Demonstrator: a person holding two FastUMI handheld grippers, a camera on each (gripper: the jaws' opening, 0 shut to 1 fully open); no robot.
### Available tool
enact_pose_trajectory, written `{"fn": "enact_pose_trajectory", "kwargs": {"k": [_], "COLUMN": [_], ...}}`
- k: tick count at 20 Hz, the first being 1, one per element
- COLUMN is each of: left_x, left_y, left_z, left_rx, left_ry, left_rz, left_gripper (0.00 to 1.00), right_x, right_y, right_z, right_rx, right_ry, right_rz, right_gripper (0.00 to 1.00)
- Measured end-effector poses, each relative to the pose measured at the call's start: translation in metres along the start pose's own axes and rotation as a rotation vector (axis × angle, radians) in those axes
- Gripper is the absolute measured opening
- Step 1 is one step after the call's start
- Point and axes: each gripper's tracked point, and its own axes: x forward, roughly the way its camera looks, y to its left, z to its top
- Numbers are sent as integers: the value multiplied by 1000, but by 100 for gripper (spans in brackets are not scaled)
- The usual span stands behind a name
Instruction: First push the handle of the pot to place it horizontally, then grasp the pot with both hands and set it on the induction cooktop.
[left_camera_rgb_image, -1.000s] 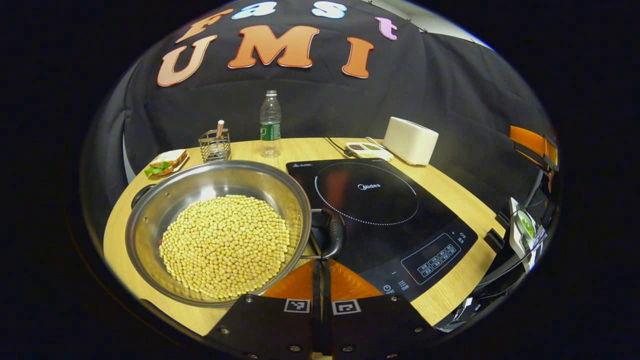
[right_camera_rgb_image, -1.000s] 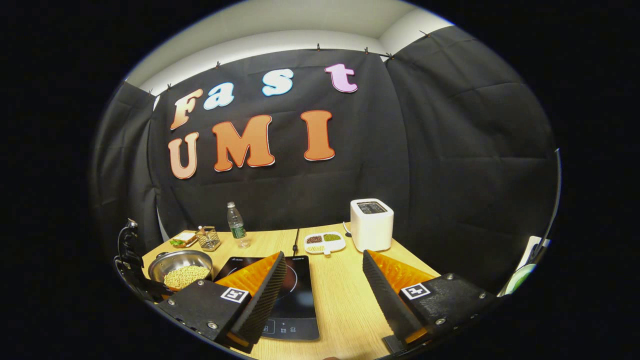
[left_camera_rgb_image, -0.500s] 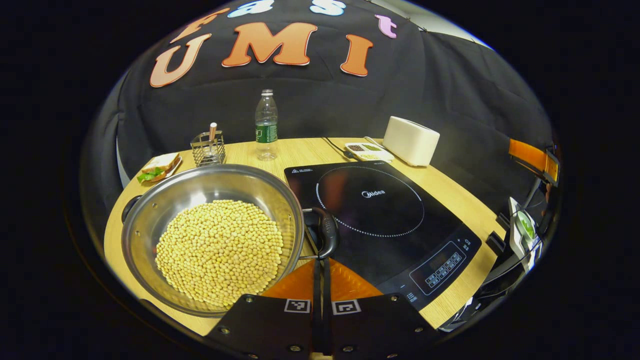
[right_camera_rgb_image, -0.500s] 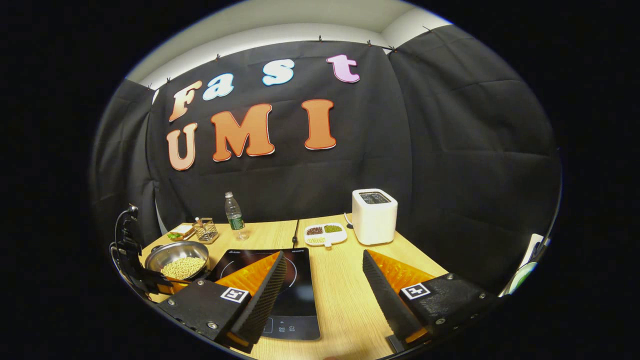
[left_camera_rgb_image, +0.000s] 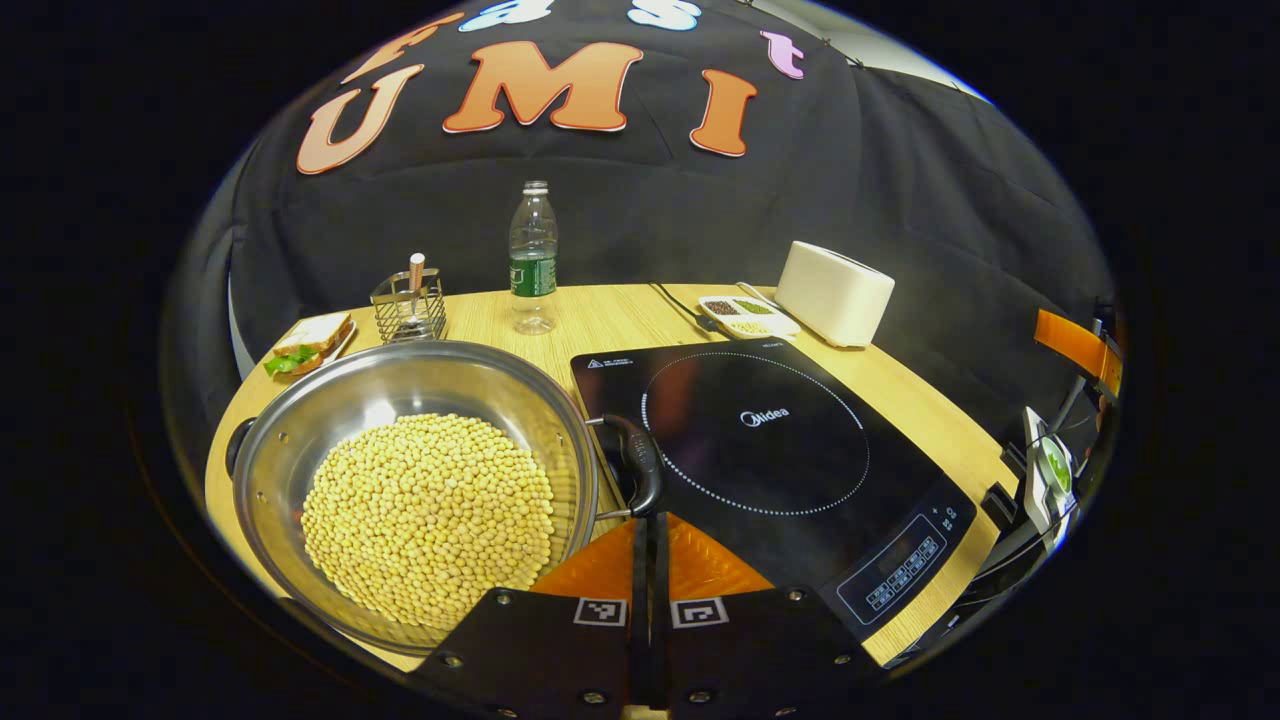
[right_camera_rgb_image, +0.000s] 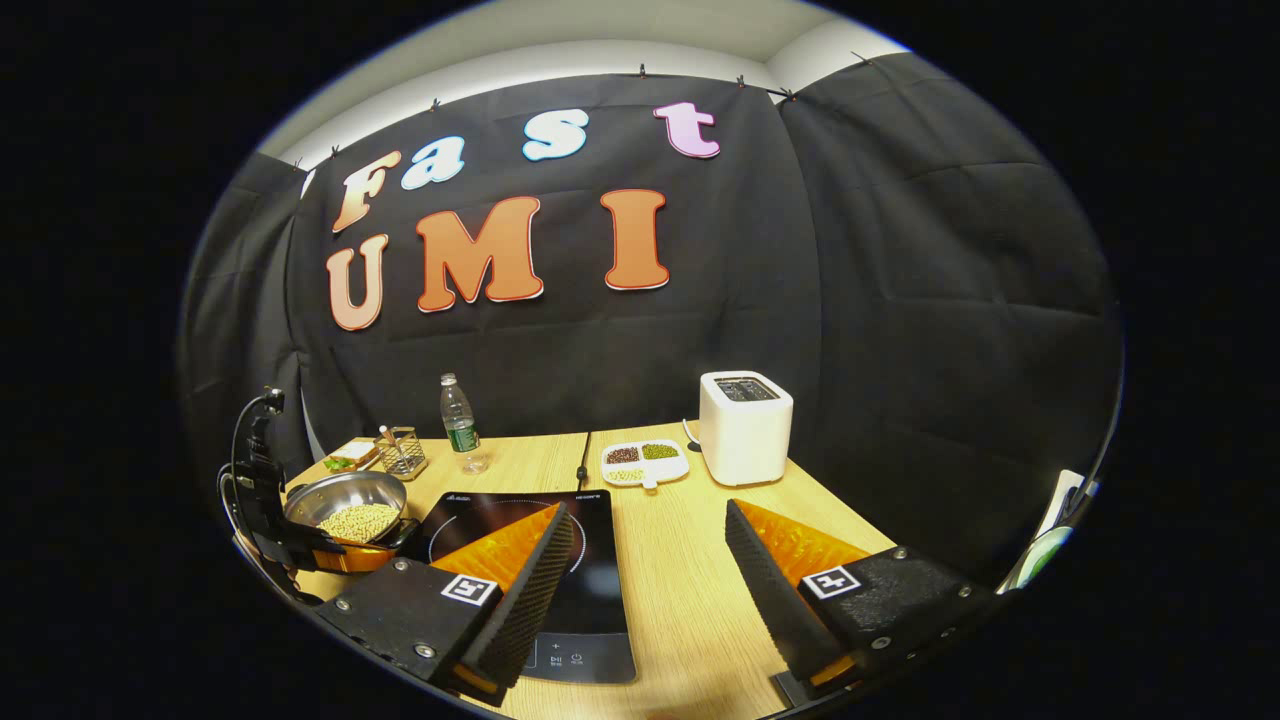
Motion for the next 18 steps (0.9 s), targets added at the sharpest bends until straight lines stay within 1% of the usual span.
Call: {"fn": "enact_pose_trajectory", "kwargs": {"k": [4,7,11,13,17,18], "left_x": [7,9,-10,-29,-71,-83], "left_y": [-1,-2,1,18,79,96], "left_z": [5,10,32,41,59,64], "left_rx": [-10,0,71,97,136,130], "left_ry": [-6,-3,-74,-111,-201,-224], "left_rz": [-6,-1,3,36,152,178], "left_gripper": [1,2,2,2,2,7], "right_x": [5,10,12,14,22,25], "right_y": [8,20,47,66,116,131], "right_z": [-3,-6,-6,-5,-9,-11], "right_rx": [-5,-11,-27,-35,-42,-40], "right_ry": [14,23,30,29,44,50], "right_rz": [4,12,37,54,104,119], "right_gripper": [95,95,95,95,95,95]}}
